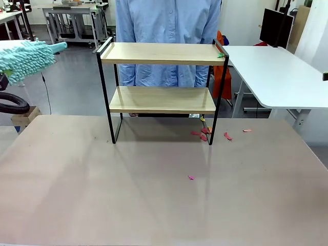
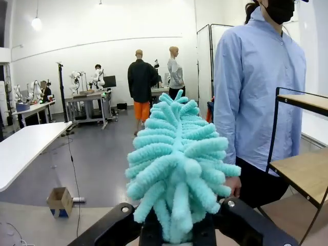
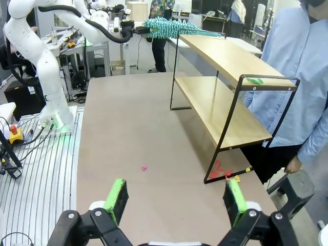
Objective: Clean the shelf.
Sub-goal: Hand the Duster back to the human.
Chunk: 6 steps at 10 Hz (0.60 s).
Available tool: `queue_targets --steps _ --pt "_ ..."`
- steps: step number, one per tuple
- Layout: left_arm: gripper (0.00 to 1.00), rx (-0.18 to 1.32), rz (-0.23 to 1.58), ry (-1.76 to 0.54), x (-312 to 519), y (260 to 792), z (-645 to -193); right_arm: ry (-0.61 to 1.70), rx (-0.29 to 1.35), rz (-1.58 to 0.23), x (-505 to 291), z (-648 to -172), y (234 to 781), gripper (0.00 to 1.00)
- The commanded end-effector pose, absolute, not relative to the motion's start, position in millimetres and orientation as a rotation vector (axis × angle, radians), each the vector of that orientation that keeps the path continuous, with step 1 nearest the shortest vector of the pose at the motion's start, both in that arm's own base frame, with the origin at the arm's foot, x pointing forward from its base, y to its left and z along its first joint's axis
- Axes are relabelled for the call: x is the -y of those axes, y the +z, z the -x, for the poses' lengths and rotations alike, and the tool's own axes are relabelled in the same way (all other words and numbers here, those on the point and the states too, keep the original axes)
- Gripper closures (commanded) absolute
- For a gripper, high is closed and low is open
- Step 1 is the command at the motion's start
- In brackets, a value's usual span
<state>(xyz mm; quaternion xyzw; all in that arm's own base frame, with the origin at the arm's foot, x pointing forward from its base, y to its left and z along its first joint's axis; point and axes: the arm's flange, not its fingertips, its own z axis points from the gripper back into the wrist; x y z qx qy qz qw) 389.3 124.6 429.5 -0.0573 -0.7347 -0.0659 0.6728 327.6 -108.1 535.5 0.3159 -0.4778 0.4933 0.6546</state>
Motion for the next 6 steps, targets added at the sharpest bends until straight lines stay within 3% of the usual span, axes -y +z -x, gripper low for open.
queue_targets --steps 1,6 --pt "0.83 1.644 0.137 -0.152 -119.7 430.0 -389.7 1.124 1.112 -0.723 108.1 -328.9 538.1 0.0" --pt "0.83 1.644 0.137 -0.152 -119.7 430.0 -389.7 1.124 1.112 -0.723 108.1 -328.9 538.1 0.0"
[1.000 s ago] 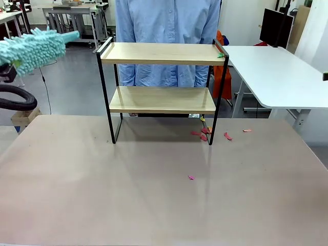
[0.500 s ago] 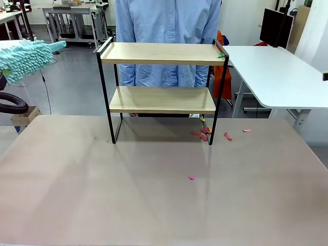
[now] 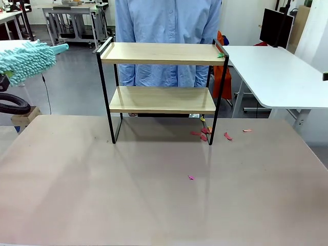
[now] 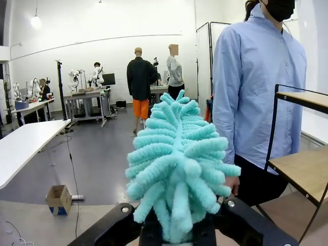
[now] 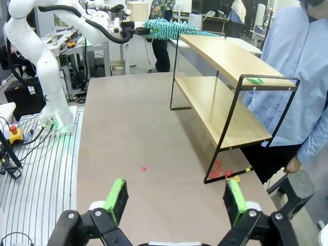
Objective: Clean the shelf.
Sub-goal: Hand the Duster back to the human.
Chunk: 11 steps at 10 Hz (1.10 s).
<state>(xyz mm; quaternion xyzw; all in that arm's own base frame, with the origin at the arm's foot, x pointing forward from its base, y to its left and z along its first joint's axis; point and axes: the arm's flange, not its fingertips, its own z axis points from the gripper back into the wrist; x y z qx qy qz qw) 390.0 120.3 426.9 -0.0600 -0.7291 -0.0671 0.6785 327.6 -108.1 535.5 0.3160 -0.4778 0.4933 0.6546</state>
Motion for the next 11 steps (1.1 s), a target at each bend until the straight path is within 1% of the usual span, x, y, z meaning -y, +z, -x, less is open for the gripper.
queue_targets --steps 1,11 --pt "0.83 1.644 0.137 -0.152 -119.7 430.0 -389.7 1.124 1.112 -0.723 108.1 -328.9 538.1 0.0" --pt "0.83 1.644 0.137 -0.152 -119.7 430.0 -389.7 1.124 1.112 -0.723 108.1 -328.9 538.1 0.0"
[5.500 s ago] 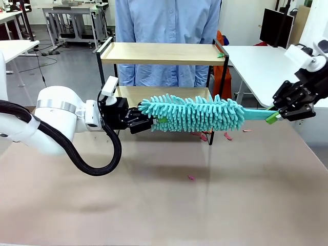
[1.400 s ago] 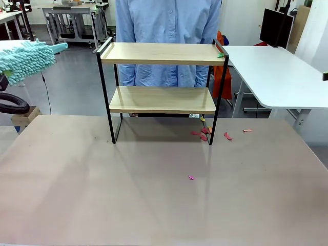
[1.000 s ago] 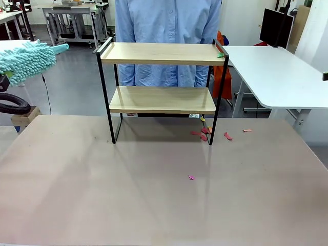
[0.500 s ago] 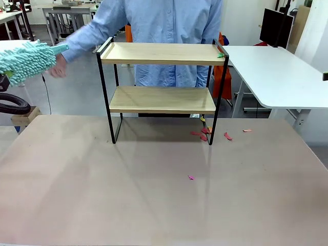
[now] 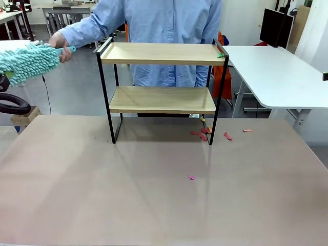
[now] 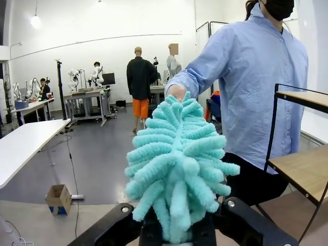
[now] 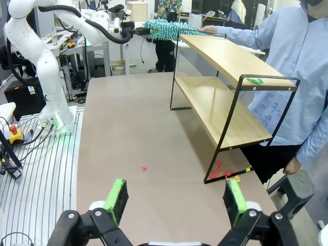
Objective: Clean the shelf.
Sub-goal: Hand the Duster back to the human.
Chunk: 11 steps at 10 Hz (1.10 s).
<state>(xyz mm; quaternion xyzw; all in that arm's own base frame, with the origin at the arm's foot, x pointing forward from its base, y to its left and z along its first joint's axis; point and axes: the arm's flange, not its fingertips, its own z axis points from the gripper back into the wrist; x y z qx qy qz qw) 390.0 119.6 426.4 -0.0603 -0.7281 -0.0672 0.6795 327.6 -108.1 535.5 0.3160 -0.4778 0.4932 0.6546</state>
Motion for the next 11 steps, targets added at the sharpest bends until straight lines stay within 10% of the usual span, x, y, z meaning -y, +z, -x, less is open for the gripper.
queue_targets --steps 1,2,3,4,5,6,7,11 --pt "0.83 1.644 0.137 -0.152 -119.7 430.0 -389.7 1.124 1.112 -0.723 108.1 -328.9 538.1 0.0" --pt "0.83 1.644 0.137 -0.152 -119.7 430.0 -389.7 1.124 1.112 -0.723 108.1 -328.9 538.1 0.0" --pt "0.27 1.635 0.136 -0.152 -119.3 426.4 -390.1 1.124 1.112 -0.723 108.1 -328.9 538.1 0.0" --pt "0.26 1.619 0.128 -0.118 -119.6 432.6 -389.2 1.124 1.112 -0.723 108.1 -328.9 538.1 0.0" --pt "0.0 1.588 0.14 -0.083 -121.9 443.3 -386.3 1.124 1.112 -0.723 108.1 -328.9 538.1 0.0" --pt "0.21 1.558 0.167 -0.04 -125.1 459.2 -381.3 1.124 1.112 -0.723 108.1 -328.9 538.1 0.0" --pt "0.0 1.544 0.24 -0.005 -129.6 481.5 -372.2 1.124 1.112 -0.723 108.1 -328.9 538.1 0.0" --pt "0.0 1.505 0.408 0.247 -182.9 586.8 -356.8 1.124 1.112 -0.723 108.1 -328.9 538.1 0.0"
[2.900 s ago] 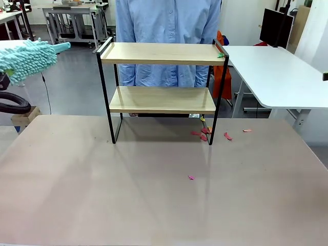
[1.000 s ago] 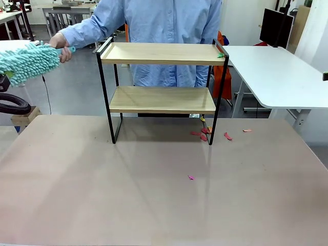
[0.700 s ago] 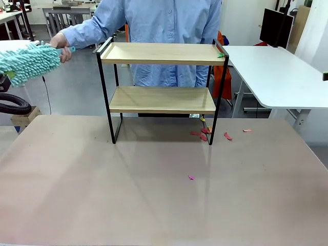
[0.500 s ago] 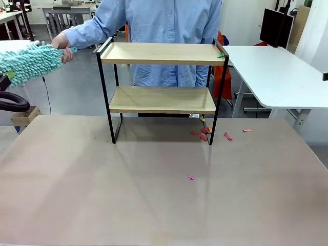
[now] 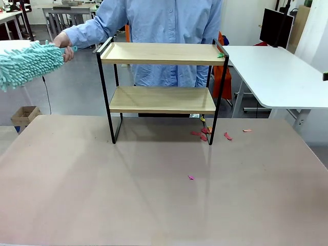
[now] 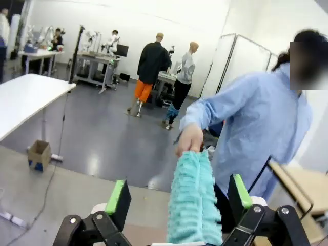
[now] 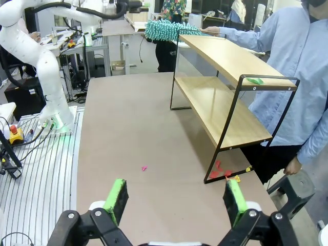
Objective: Clean the shelf.
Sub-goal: Hand the Duster back to the human.
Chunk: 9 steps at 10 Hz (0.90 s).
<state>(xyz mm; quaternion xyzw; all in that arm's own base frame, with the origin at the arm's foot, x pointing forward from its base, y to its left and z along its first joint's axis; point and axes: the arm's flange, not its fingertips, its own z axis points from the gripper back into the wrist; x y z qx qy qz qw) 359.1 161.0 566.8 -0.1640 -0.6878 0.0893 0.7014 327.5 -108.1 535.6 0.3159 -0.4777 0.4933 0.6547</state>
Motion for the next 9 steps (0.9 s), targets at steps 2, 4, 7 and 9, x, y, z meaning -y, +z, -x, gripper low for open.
queue_targets --steps 2,4,7,9 --pt "0.0 1.512 0.456 0.352 -219.4 611.5 -346.2 1.124 1.112 -0.723 108.1 -328.9 538.1 0.0" --pt "0.0 1.511 0.456 0.409 -240.0 613.1 -338.2 1.124 1.112 -0.723 108.1 -328.9 538.1 0.0" --pt "0.0 1.52 0.44 0.404 -236.0 612.2 -337.8 1.124 1.112 -0.723 108.1 -328.9 538.1 0.0" --pt "0.0 1.52 0.44 0.404 -236.0 612.2 -337.8 1.124 1.112 -0.723 108.1 -328.9 538.1 0.0"
